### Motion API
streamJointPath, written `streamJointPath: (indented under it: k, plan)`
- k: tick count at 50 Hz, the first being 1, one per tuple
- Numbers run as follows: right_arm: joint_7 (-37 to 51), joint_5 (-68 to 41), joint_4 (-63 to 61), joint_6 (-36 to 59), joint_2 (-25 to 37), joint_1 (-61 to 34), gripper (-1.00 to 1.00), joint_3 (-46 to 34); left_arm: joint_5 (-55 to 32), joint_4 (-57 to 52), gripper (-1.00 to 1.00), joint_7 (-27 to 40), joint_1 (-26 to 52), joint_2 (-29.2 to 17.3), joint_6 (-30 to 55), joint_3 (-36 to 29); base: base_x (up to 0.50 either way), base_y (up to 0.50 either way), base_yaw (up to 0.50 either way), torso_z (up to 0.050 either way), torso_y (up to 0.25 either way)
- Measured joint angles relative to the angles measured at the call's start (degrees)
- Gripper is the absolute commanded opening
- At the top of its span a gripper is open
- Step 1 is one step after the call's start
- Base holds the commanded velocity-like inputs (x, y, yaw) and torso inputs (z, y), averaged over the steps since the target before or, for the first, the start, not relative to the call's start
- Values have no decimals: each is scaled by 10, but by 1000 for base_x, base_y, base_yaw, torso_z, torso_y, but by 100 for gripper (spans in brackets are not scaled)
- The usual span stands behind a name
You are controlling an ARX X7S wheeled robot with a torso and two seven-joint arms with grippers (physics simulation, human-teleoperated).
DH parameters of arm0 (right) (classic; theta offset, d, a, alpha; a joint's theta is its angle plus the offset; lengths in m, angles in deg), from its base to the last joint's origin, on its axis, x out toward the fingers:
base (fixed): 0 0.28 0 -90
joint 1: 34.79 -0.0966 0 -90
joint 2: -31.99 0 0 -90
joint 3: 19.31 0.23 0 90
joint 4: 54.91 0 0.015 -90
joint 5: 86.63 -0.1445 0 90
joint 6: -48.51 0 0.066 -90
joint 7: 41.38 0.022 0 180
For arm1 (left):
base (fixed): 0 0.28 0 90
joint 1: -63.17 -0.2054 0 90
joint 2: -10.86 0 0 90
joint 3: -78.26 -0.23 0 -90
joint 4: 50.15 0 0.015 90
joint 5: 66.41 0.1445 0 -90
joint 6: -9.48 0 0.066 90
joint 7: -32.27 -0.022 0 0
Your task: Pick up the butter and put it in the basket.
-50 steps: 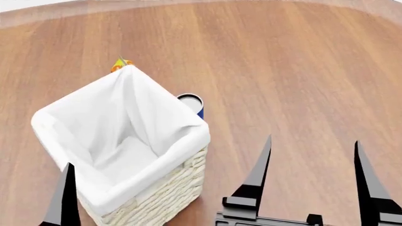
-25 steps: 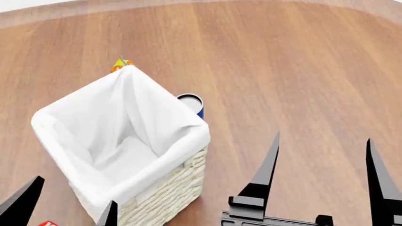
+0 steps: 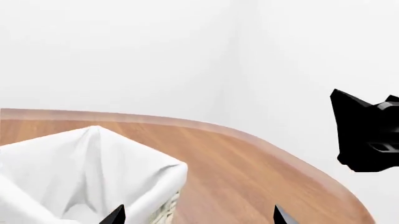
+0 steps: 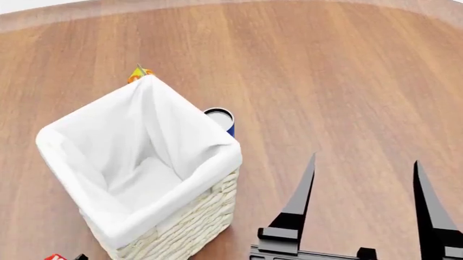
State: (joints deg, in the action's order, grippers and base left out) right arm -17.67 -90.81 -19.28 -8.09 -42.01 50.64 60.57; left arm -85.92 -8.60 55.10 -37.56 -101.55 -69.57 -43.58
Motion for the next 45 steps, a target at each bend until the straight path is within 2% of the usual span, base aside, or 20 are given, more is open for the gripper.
streamJointPath:
  k: [28,45]
  plan:
    - [5,-8,-1,0,6,-4,100,-9,59,163,100,-23,-28,19,-103,-42,0,0,0,0,0]
    - [9,-14,-6,1,11,-5,100,-8,69,205,100,-15,-22,27,-82,-52,0,0,0,0,0]
